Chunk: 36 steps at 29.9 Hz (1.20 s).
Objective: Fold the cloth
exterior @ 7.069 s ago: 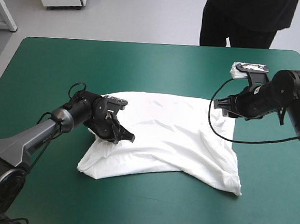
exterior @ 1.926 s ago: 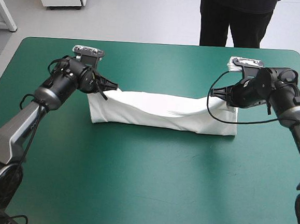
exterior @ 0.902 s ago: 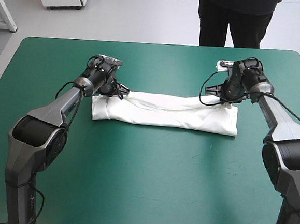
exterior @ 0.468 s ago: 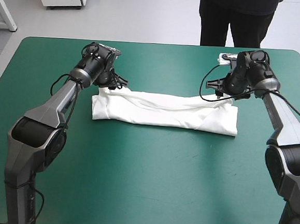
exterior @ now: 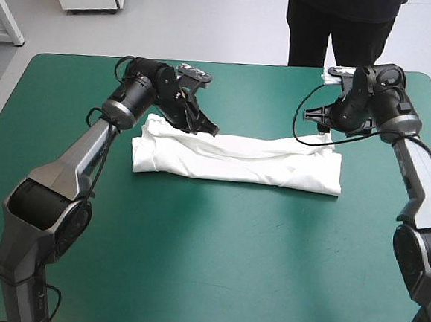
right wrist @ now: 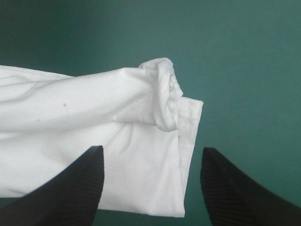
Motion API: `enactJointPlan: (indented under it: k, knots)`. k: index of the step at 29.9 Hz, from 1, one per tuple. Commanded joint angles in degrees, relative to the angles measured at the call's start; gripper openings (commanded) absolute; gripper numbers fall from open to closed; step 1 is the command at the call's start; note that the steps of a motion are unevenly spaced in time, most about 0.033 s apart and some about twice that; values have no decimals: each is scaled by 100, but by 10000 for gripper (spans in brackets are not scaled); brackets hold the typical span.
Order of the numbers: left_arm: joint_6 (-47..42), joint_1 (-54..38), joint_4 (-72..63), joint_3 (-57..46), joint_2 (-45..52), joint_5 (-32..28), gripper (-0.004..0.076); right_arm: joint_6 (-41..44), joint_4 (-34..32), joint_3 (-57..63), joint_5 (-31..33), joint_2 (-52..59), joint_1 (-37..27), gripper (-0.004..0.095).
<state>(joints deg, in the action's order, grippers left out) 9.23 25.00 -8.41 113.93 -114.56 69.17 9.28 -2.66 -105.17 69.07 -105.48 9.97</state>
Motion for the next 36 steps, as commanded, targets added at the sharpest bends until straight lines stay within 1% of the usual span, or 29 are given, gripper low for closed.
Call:
enactJointPlan:
  k: [1,5,7,11,13,19,23,26,28,29,31,33,34,36]
  knots:
    - [126,364,-360,185,365,-338,-22,-45,-54,-180,-50,439,-37,577]
    - [229,705,-425,185,226,-778,-22,-41,-149,-169,34,548,-37,574]
    - [229,761,-449,195,120,-930,-22,-41,-164,-169,65,576,-37,548]
    - [202,777,-617,189,-177,-938,-22,-19,-164,-169,97,673,-37,468]
    - [202,804,-596,189,-368,-950,-22,-19,-164,-169,97,710,-37,443]
    - [202,802,-711,189,-866,-1183,-22,-19,-152,-169,103,732,-37,440]
    - [202,802,-835,189,-1120,-1117,-22,-19,-66,-169,112,732,-66,440]
    - [202,802,-917,189,-1221,-1015,-22,-109,534,-144,72,721,-350,442]
    - [202,802,-977,189,-1244,-919,-22,-214,928,-59,59,721,-647,444]
    - [202,802,-1017,189,-1248,-889,-22,-346,1232,26,32,721,-841,452]
    - [202,802,-1069,189,-1248,-861,-22,-655,1892,225,41,710,-1212,483]
    - [202,802,-1158,198,-1248,-861,-22,-1063,2506,517,52,683,-1554,539]
    - [202,802,-1186,198,-1248,-861,-22,-1206,2673,678,52,670,-1670,559]
    - [202,802,-1212,198,-1248,-861,-22,-1345,2772,1001,-38,649,-1799,578]
